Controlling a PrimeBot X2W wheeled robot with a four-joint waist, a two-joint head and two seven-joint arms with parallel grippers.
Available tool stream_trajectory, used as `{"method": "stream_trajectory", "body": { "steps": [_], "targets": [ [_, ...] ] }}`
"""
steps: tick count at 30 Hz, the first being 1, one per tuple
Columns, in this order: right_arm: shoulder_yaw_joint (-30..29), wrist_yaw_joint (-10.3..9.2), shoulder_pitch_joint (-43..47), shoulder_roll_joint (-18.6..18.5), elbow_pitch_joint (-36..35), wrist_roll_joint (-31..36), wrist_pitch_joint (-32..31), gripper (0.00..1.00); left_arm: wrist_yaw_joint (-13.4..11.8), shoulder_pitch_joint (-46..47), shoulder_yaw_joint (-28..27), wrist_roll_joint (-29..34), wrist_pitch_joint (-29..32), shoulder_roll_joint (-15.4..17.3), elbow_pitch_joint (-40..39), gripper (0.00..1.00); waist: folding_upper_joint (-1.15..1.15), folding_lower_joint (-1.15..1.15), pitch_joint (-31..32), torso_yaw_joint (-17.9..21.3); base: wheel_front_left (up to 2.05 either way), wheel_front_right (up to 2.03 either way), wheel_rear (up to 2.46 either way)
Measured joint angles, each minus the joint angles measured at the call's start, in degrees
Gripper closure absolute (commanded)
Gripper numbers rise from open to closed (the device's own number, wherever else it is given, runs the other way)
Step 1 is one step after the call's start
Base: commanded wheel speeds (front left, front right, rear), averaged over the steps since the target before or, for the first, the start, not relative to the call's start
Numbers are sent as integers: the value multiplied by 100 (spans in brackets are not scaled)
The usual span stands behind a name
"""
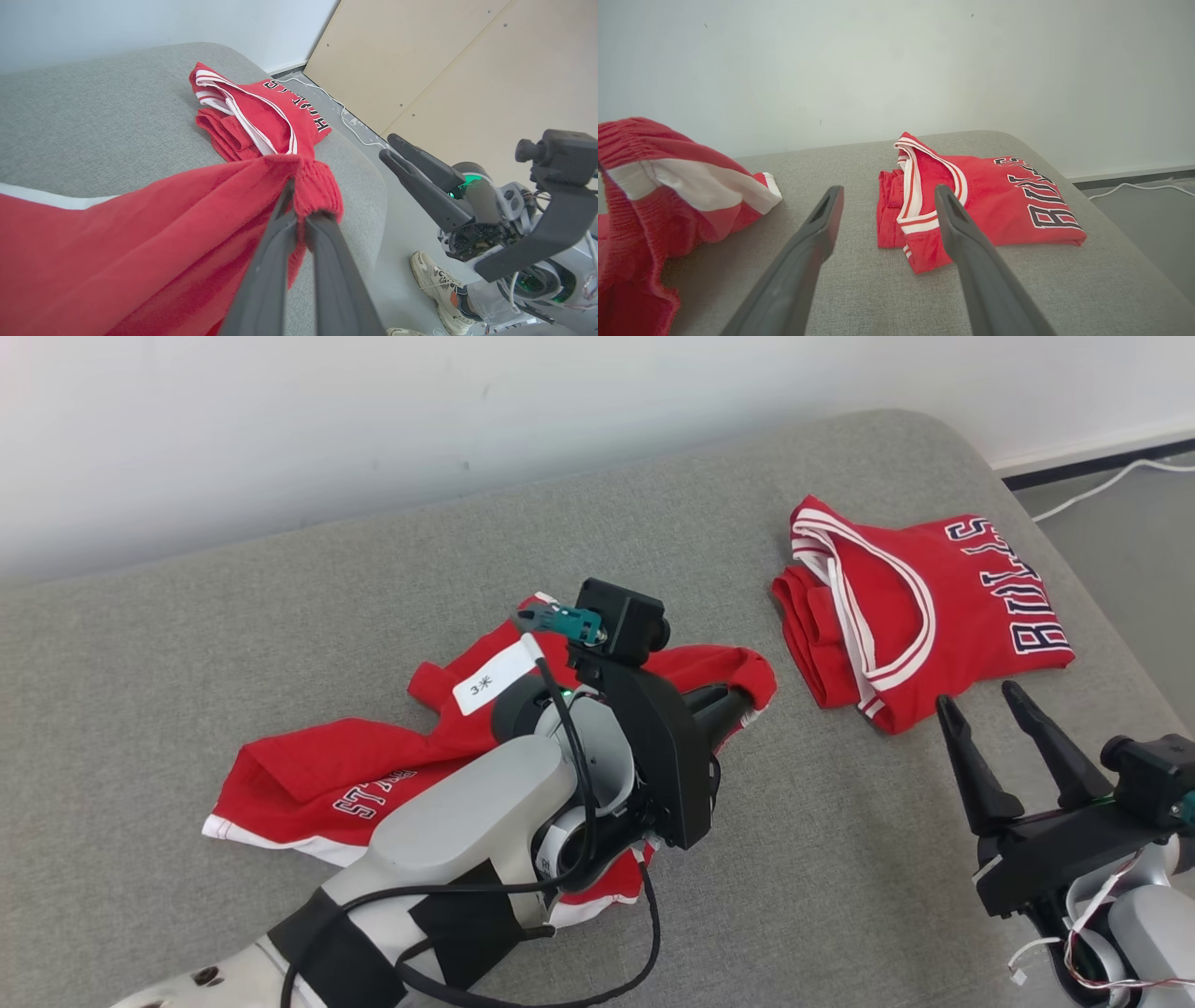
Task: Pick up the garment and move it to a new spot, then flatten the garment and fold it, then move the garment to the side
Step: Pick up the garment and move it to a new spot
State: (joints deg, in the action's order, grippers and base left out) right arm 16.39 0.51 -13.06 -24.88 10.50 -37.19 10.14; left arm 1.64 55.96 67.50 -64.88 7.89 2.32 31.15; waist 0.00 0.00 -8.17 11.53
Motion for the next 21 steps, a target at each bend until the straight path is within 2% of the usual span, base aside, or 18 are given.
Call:
{"method": "stream_trajectory", "body": {
  "steps": [1, 12, 14, 15, 16, 18, 21],
  "targets": [
    [-10, 0, -13, 1, 29, -1, 5, 0, -58, -1, 32, -103, -89, 0, 1, 0, 0, 0, -20, 20, 0, 0, 0],
    [-130, 48, -11, -23, 371, -2, 127, 0, -119, 249, 558, -502, -425, 9, 138, 0, 0, 0, 74, -129, 0, 0, 0],
    [-121, 52, -10, -20, 435, -2, 132, 0, -69, 253, 787, -444, -57, 13, 199, 0, 0, 0, 147, -178, 0, 0, 0],
    [-105, 58, -10, -18, 456, -2, 134, 0, 110, 215, 857, -392, 185, 19, 190, 0, 0, 0, 188, -200, 0, 0, 0],
    [-82, 68, -10, -10, 471, -2, 147, 0, 156, 127, 851, -416, 268, 15, 133, 0, 0, 0, 233, -222, 0, 0, 0],
    [-55, 101, -10, 10, 488, -2, 148, 0, 124, -71, 824, -459, 472, 0, 89, 0, 0, 0, 325, -259, 0, 0, 0],
    [-41, 101, 5, 11, 500, -1, 148, 0, 138, -242, 784, -185, 979, 10, 118, 0, 0, 0, 451, -310, 0, 0, 0]
  ]
}}
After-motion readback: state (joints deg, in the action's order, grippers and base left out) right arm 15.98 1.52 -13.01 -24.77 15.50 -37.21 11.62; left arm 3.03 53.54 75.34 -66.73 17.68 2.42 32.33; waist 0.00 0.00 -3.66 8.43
